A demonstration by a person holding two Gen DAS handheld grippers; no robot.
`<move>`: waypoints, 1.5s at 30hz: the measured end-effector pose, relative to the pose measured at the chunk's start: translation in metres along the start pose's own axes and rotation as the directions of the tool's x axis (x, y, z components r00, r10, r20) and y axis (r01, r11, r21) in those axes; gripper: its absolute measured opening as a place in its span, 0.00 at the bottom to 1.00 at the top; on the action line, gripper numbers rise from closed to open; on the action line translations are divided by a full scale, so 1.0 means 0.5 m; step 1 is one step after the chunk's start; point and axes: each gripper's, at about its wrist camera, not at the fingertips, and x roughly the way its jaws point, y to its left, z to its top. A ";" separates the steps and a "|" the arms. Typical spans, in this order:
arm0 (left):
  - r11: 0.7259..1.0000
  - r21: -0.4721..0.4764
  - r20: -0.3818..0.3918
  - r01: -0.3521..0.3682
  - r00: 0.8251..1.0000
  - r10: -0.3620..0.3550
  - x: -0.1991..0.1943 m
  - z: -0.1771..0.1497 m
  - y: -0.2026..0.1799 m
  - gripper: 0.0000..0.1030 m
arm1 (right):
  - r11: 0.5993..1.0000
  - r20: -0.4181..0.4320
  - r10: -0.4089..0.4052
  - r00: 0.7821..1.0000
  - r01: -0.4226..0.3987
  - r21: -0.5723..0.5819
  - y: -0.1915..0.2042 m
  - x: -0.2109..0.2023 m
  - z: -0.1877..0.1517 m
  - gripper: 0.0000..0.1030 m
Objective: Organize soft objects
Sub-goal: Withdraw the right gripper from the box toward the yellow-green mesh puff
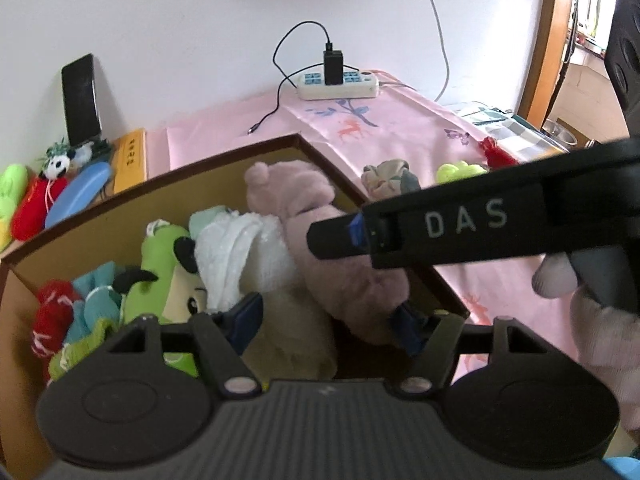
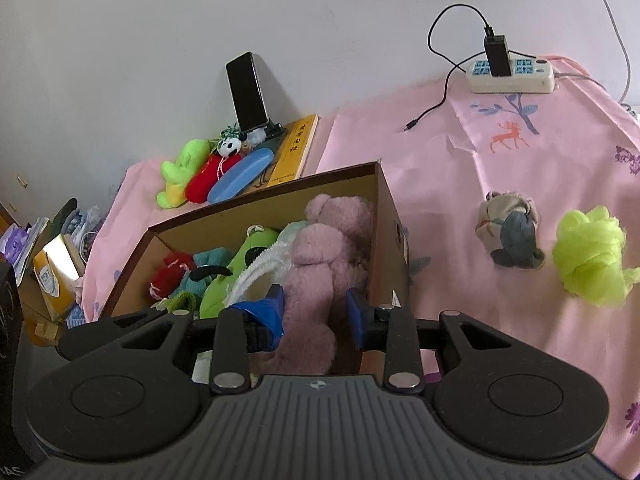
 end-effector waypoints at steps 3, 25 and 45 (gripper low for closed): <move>1.000 -0.011 -0.003 0.003 1.000 -0.003 -0.003 0.000 -0.001 0.69 | 1.000 -0.006 0.006 1.000 -0.005 0.022 -0.002 0.005 -0.002 0.14; 1.000 -0.010 -0.004 -0.027 1.000 0.027 -0.010 -0.005 -0.013 0.69 | 0.999 0.013 0.035 0.999 -0.035 0.022 -0.001 -0.019 -0.025 0.16; 0.981 0.081 0.124 -0.176 0.978 0.166 -0.107 0.013 -0.074 0.69 | 0.995 0.132 0.086 0.988 -0.092 0.042 -0.052 -0.138 -0.047 0.21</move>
